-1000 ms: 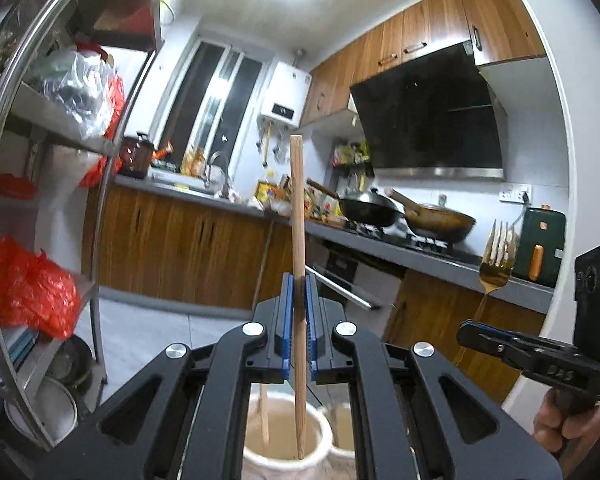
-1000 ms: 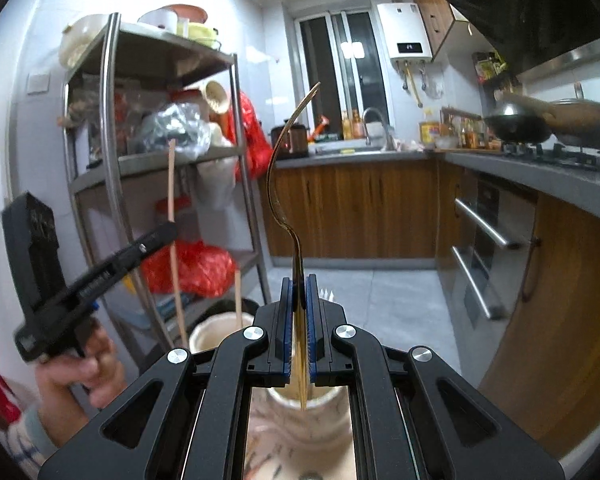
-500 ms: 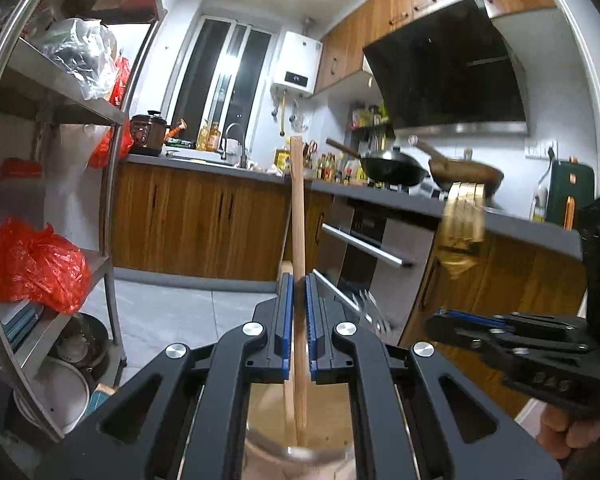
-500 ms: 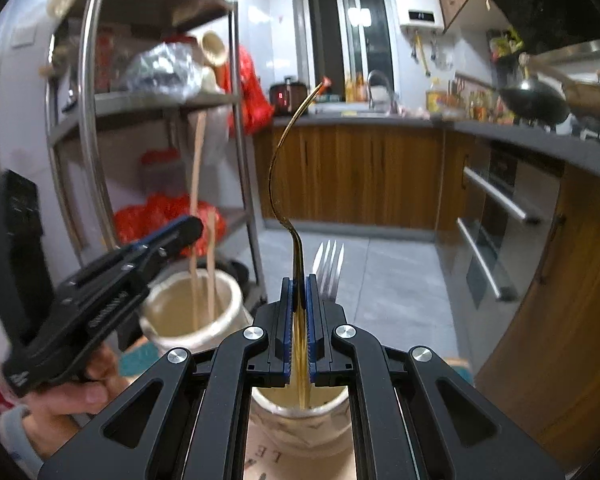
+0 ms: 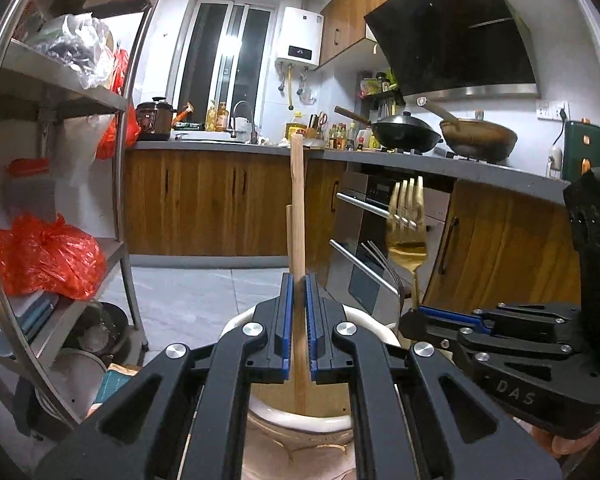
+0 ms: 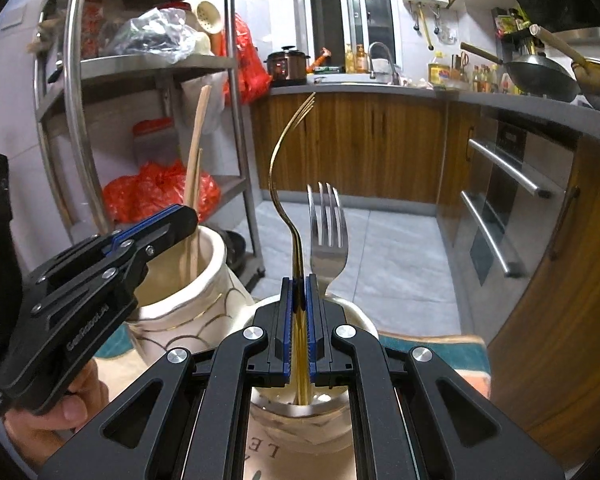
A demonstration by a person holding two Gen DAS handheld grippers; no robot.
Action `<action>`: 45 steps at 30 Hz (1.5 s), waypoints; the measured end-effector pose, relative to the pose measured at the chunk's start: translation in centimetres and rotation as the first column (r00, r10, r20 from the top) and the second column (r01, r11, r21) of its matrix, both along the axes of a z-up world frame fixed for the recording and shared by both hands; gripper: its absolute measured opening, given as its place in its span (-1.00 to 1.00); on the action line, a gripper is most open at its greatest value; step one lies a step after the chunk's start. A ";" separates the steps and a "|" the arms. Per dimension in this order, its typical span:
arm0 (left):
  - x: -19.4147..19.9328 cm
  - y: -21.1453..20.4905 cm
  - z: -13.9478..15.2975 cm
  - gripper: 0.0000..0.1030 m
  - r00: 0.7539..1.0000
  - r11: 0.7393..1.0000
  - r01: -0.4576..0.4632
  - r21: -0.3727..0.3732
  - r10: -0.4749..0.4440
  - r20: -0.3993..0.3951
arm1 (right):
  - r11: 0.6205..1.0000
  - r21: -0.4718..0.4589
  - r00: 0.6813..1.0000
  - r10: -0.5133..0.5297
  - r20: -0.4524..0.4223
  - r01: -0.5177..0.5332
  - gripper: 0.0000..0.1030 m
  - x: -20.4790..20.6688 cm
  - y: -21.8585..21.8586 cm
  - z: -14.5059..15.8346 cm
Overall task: Organize utensils
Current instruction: 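Lift and drop the chopstick and gold fork into the ceramic pots with both tools, then return both open tools to the remaining utensils on the cloth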
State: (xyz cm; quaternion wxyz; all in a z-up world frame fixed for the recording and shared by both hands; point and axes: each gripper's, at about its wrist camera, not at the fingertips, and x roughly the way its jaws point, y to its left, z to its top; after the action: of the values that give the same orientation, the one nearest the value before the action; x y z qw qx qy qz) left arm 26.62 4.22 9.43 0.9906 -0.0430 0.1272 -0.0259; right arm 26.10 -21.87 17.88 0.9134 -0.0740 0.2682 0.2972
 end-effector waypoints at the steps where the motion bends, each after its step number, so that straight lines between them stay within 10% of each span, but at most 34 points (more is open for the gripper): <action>1: 0.0 -0.1 0.0 -0.89 1.000 1.000 -0.001 0.005 0.001 0.000 | 1.000 0.003 1.000 -0.001 -0.002 0.001 -0.86 0.1 0.0 0.0; 6: -0.2 -0.1 0.0 -0.83 1.000 1.000 -0.014 0.005 0.014 0.004 | 1.000 0.010 1.000 -0.010 -0.013 0.010 -0.86 0.4 0.1 -0.2; 14: -2.0 0.8 0.7 -0.04 0.999 1.000 -0.017 -0.015 0.018 0.029 | 1.000 0.027 1.000 -0.013 -0.023 0.014 -0.32 0.2 -0.8 -0.3; 19: -4.0 1.6 1.0 0.13 1.000 0.999 -0.016 -0.030 0.017 0.024 | 1.000 0.025 1.000 -0.002 0.001 0.002 -0.28 -1.3 -1.5 0.3; 36: -10.5 3.7 -2.8 0.13 0.992 0.996 -0.026 -0.083 0.015 -0.126 | 0.999 0.035 0.995 -0.030 -0.099 0.034 -0.28 -6.3 -7.2 -2.2; 45: -10.2 0.6 -6.9 0.00 0.941 0.996 0.067 -0.066 -0.085 -0.329 | 0.997 -0.070 0.967 -0.037 -0.252 0.020 -0.30 -7.7 -8.0 -6.5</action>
State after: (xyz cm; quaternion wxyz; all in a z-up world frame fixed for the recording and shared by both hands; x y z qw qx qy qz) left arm 16.42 4.82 2.53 0.9519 -0.0684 0.2926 -0.0598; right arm 18.41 -29.84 11.35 0.8730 -0.0621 0.3932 0.2818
